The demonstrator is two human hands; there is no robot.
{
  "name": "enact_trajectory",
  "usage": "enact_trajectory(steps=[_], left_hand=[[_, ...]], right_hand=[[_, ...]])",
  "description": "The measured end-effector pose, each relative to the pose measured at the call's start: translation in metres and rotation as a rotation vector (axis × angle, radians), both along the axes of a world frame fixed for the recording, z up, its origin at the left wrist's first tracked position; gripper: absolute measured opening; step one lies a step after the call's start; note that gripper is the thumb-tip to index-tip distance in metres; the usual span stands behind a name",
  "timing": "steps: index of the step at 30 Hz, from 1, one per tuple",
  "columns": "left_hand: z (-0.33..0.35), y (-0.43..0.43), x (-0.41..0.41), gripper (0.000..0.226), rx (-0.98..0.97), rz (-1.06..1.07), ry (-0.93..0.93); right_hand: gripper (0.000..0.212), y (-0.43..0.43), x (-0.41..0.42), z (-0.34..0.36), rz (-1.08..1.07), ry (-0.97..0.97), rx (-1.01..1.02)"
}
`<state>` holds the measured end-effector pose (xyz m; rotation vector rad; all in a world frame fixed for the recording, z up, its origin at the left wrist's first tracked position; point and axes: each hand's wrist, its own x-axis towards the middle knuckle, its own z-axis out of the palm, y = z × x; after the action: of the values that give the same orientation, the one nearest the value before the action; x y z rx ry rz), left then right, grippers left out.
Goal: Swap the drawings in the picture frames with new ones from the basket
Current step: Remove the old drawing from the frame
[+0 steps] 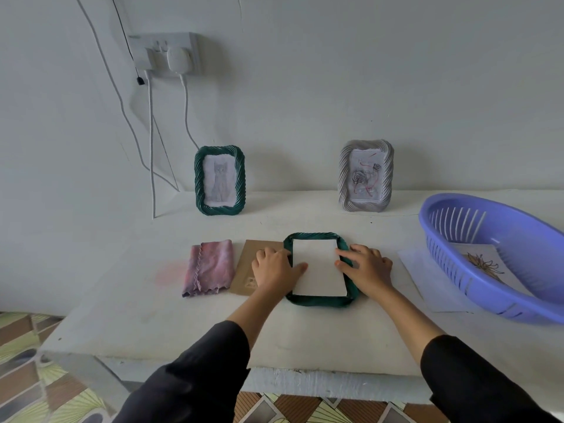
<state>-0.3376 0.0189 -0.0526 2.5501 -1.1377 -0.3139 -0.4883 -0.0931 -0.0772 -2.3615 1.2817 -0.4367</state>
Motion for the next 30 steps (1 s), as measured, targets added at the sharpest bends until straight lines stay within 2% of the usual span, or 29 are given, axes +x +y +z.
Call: enact_trajectory(steps=[5, 12, 14, 17, 19, 21, 22, 24, 27, 28, 30], left_hand=[[-0.005, -0.001, 0.003, 0.053, -0.056, 0.022, 0.015], [0.0, -0.002, 0.004, 0.038, -0.146, 0.103, 0.145], [0.001, -0.002, 0.005, 0.03, -0.175, 0.128, 0.191], [0.005, -0.002, 0.005, 0.016, -0.295, 0.169, 0.309], [0.014, -0.004, 0.001, 0.018, -0.452, 0.183, 0.429], [0.029, -0.008, -0.008, 0.022, -0.595, 0.172, 0.516], [0.037, -0.012, -0.015, 0.022, -0.648, 0.158, 0.551], [0.048, -0.019, -0.031, 0.016, -0.689, 0.132, 0.644], [0.046, -0.034, -0.062, 0.003, -0.6, 0.094, 0.858], [0.041, -0.039, -0.073, 0.006, -0.557, 0.075, 0.909], [0.028, -0.05, -0.096, 0.022, -0.469, 0.035, 0.941]], right_hand=[[0.035, 0.001, 0.001, 0.001, 0.002, 0.026, -0.011], [0.039, 0.001, -0.001, 0.007, 0.019, 0.099, 0.025], [0.043, -0.001, -0.003, 0.012, 0.036, 0.101, 0.11], [0.054, 0.003, -0.014, 0.03, 0.117, -0.079, 0.287], [0.057, 0.007, -0.028, 0.052, 0.09, -0.219, 0.178], [0.058, 0.006, -0.046, 0.078, -0.034, -0.257, -0.128], [0.06, 0.005, -0.058, 0.092, -0.122, -0.227, -0.243], [0.067, 0.0, -0.083, 0.115, -0.289, -0.075, -0.272], [0.078, -0.012, -0.115, 0.124, -0.338, 0.257, 0.02], [0.07, -0.015, -0.121, 0.122, -0.296, 0.308, 0.113], [0.033, -0.021, -0.127, 0.112, -0.2, 0.308, 0.194]])
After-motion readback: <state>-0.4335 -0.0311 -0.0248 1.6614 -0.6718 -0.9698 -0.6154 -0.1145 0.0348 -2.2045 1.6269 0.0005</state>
